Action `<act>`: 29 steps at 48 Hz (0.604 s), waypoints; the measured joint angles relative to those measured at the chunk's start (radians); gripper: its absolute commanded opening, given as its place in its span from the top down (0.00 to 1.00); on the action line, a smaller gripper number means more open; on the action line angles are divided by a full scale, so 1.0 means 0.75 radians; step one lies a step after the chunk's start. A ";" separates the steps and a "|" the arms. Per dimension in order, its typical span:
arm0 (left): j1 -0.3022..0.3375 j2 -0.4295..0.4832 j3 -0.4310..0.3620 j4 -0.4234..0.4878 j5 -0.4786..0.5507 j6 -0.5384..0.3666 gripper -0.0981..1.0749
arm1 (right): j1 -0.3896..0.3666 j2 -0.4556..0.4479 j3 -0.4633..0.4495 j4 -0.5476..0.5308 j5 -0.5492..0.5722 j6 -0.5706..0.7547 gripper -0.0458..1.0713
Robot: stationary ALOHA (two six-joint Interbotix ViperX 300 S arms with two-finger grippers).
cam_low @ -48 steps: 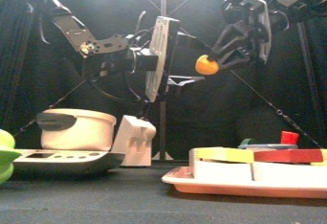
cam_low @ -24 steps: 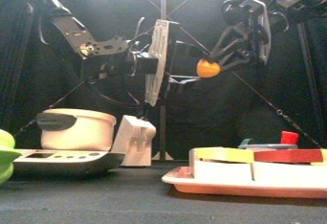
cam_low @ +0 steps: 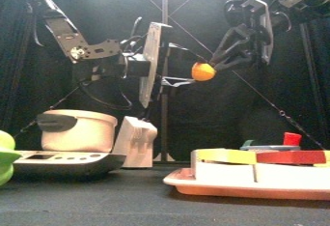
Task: Hand over to other hand
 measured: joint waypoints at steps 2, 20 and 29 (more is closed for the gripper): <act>0.006 -0.012 0.016 0.031 0.004 -0.002 0.26 | 0.002 0.000 0.004 0.004 0.000 0.000 0.35; 0.072 -0.153 0.141 0.507 0.376 0.004 0.26 | 0.008 0.002 0.053 0.147 0.027 0.000 0.36; 0.110 -0.235 0.157 0.789 0.659 0.004 0.26 | 0.053 0.002 0.096 0.323 0.055 0.004 0.36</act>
